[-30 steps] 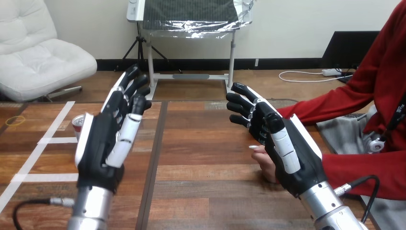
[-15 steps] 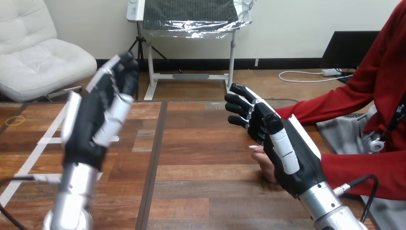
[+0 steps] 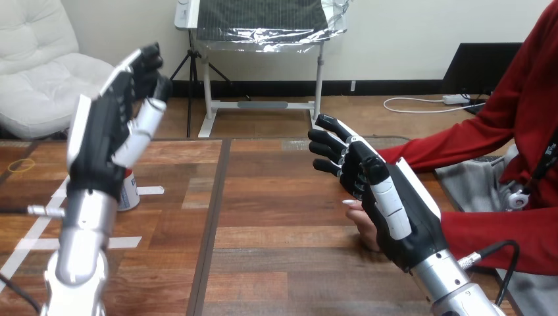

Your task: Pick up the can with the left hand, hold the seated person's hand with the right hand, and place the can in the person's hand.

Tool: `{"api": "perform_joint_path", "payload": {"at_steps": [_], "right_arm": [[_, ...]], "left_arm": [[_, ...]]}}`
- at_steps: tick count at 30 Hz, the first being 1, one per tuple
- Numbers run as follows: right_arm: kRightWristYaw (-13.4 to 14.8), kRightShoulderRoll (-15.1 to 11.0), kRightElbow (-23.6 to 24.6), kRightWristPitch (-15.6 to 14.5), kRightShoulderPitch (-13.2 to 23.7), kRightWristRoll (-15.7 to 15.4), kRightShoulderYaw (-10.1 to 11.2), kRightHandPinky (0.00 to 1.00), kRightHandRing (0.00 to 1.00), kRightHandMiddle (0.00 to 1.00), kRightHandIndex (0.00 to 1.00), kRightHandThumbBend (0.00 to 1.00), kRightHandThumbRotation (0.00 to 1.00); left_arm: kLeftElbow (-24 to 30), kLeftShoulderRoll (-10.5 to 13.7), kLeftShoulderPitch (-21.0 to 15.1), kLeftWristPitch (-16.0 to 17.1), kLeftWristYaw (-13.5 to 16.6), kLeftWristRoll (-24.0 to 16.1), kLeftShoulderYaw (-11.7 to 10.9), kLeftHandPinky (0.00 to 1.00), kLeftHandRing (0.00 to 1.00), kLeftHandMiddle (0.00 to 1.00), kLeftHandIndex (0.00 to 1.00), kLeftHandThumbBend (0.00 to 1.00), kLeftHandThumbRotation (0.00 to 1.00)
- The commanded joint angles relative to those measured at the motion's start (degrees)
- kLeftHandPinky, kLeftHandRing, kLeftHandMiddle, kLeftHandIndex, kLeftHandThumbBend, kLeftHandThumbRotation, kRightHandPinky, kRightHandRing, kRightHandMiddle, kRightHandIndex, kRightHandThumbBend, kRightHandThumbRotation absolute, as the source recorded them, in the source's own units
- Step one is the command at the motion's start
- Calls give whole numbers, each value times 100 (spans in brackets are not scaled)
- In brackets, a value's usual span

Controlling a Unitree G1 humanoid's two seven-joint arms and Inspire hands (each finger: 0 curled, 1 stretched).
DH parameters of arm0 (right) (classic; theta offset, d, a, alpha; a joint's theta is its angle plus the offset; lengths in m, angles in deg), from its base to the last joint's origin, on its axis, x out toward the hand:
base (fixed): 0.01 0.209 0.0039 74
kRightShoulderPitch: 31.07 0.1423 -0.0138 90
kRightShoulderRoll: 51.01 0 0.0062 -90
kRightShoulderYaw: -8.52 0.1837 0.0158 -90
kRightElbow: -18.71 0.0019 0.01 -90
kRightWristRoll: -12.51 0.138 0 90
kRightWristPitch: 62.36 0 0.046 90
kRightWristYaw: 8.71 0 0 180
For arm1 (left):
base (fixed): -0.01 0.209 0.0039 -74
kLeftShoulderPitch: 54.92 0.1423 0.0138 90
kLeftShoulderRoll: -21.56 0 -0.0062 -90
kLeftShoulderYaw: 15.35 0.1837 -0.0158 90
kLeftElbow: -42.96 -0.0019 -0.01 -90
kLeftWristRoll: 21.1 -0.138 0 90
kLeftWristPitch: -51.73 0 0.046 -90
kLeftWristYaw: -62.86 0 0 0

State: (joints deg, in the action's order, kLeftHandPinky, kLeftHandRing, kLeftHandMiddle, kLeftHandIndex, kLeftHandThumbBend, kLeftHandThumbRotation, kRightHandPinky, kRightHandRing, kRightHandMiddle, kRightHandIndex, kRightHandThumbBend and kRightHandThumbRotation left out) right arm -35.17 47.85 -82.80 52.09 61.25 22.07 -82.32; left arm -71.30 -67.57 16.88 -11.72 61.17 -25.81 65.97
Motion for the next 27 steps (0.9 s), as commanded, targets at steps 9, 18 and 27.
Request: {"api": "perform_joint_path", "payload": {"at_steps": [9, 18, 27], "right_arm": [[27, -33, 144, -5, 349, 119, 83, 88, 91, 90, 93, 75, 100], [13, -49, 107, 36, 352, 112, 92, 88, 91, 90, 93, 76, 100], [19, -54, 144, 11, 330, 130, 103, 88, 90, 89, 93, 76, 100]], "left_arm": [[-1298, 563, -1398, 125, 56, -376, 105, 82, 86, 87, 87, 48, 76], [-2068, 817, -1921, -61, 150, -711, 256, 81, 88, 89, 88, 47, 73], [-2798, 997, -2420, -395, 244, -1039, 442, 84, 90, 92, 90, 48, 67]]}}
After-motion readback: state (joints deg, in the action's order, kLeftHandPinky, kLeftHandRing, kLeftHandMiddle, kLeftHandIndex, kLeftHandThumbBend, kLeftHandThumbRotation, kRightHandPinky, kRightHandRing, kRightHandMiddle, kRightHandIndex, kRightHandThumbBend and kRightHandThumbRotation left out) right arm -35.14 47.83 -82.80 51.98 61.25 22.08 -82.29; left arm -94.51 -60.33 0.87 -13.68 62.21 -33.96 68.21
